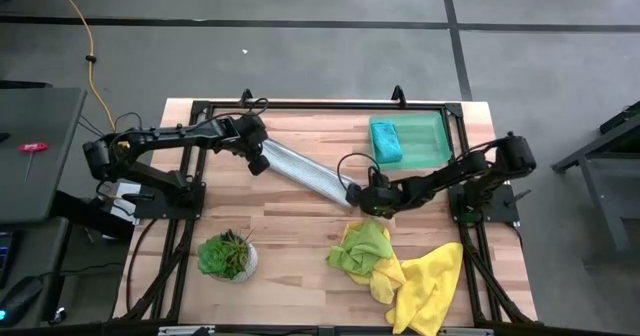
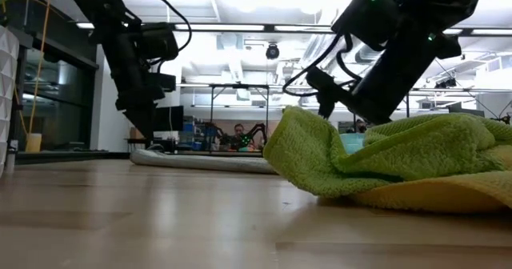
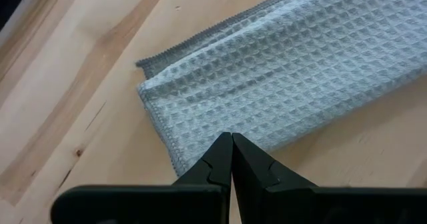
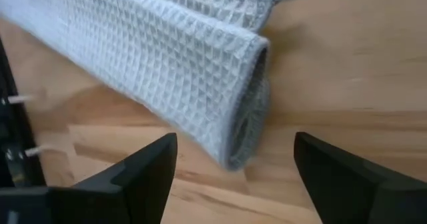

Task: Fold microfiber towels
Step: Fold the gray towel

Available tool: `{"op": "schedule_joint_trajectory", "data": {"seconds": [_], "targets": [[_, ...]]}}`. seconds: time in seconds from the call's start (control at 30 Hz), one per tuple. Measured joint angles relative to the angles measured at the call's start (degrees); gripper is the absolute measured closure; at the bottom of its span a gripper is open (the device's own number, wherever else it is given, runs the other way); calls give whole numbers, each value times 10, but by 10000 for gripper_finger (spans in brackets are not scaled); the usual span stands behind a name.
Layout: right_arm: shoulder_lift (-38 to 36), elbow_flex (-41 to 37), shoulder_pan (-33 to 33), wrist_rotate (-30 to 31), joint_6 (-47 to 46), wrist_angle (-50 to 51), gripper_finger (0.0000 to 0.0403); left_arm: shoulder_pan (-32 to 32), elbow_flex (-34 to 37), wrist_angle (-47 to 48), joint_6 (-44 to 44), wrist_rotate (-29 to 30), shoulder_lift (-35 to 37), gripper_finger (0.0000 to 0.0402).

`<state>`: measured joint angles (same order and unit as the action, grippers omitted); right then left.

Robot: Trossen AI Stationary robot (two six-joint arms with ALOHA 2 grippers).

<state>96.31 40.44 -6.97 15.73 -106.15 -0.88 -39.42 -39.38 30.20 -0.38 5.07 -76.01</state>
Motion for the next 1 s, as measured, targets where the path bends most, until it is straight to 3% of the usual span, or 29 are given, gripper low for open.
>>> {"op": "schedule_joint_trajectory", "data": {"seconds": [0.23, 0.83, 1.0], "targets": [[6, 11, 6, 14, -53, 38, 110, 0, 0, -3, -5, 1, 0, 401], [26, 9, 38, 12, -46, -14, 110, 1, 0, -5, -25, 1, 0, 401], [28, 9, 41, 19, -48, -17, 140, 1, 0, -5, -32, -19, 0, 401]]}}
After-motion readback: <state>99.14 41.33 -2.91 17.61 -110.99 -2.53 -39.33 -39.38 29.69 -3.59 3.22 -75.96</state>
